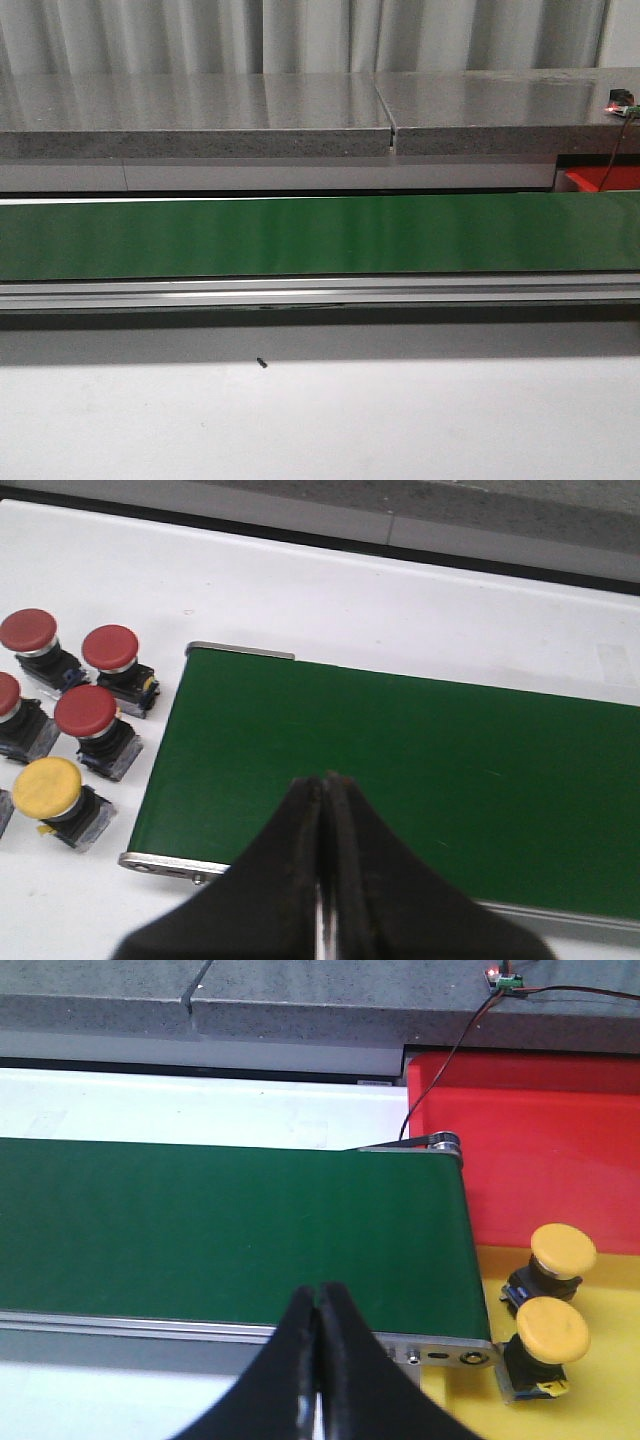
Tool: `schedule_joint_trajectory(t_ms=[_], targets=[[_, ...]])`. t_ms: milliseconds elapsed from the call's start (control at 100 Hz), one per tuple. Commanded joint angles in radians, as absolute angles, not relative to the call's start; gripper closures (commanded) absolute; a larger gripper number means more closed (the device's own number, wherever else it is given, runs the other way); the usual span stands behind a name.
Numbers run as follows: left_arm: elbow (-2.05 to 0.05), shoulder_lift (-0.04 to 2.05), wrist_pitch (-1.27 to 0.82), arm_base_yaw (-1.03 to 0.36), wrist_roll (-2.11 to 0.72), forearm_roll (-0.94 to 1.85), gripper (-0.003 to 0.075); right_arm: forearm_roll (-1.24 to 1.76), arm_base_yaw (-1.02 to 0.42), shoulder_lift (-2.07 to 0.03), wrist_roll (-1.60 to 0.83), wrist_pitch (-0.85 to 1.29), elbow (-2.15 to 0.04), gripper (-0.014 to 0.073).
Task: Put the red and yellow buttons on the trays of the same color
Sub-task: 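Grasp another yellow button with the left gripper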
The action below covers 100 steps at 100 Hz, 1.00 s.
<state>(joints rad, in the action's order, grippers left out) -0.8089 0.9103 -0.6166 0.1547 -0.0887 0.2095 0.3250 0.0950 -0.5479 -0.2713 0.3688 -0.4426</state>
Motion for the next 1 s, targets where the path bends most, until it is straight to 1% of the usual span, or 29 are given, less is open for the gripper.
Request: schedule_joint_trajectory(t_ms=[0,270,340,410,440,460,500,510,530,550,570,580,630,650,680,830,990], targets=[[-0.867,0.948,-0.557,0.183,-0.073,0.217,0.0741,0.334,0.094,-0.547,-0.280,0.299,-0.469,0.0659],[-0.898,1.077,-0.563,0.326,-0.035,0.224,0.0736,0.334,0.094,-0.547,-0.280,0.299,-0.469,0.0659],[-0.898,1.101,-0.563,0.362,-0.035,0.224,0.0692,0.334,0.094,-0.547,-0.280,0.299,-0.469,0.0659],[-0.898,1.124,-0.563,0.394,-0.035,0.232,0.0588,0.334,0.094,-0.547,-0.280,0.299,-0.469,0.0659],[-0.898,1.133,-0.563,0.405,-0.035,0.238,0.0519,0.334,0.094,-0.547,-0.280,0.299,-0.469,0.0659],[-0.898,1.139,-0.563,0.412,-0.035,0.242,0.0488,0.334,0.094,-0.547,-0.280,0.299,-0.469,0.0659],[-0.898,1.151,-0.563,0.426,-0.035,0.245,0.0387,0.334,0.094,-0.547,-0.280,0.299,-0.469,0.0659],[-0.898,1.153,-0.563,0.428,-0.035,0.247,0.0352,0.334,0.094,-0.547,-0.280,0.299,-0.469,0.0659],[-0.898,1.159,-0.563,0.433,-0.035,0.249,0.0318,0.334,0.094,-0.547,-0.280,0.299,-0.469,0.0659],[-0.898,1.166,-0.563,0.441,-0.035,0.252,0.0251,0.334,0.094,-0.547,-0.280,0.299,-0.469,0.0659],[-0.900,1.174,-0.563,0.444,-0.035,0.256,0.0220,0.334,0.094,-0.547,-0.280,0.299,-0.469,0.0659],[-0.900,1.177,-0.566,0.446,-0.035,0.261,0.0192,0.334,0.094,-0.547,-0.280,0.299,-0.469,0.0659],[-0.909,1.202,-0.594,0.460,-0.035,0.275,0.0120,0.334,0.094,-0.547,-0.280,0.299,-0.469,0.0659],[-0.912,1.210,-0.604,0.464,-0.035,0.275,0.0104,0.334,0.094,-0.547,-0.280,0.299,-0.469,0.0659],[-0.922,1.227,-0.623,0.472,-0.035,0.281,0.0097,0.334,0.094,-0.547,-0.280,0.299,-0.469,0.0659],[-0.973,1.331,-0.705,0.506,-0.024,0.290,0.0105,0.334,0.094,-0.547,-0.280,0.299,-0.469,0.0659],[-1.016,1.432,-0.738,0.537,-0.015,0.290,0.0105,0.334,0.094,-0.547,-0.280,0.299,-0.469,0.0659]])
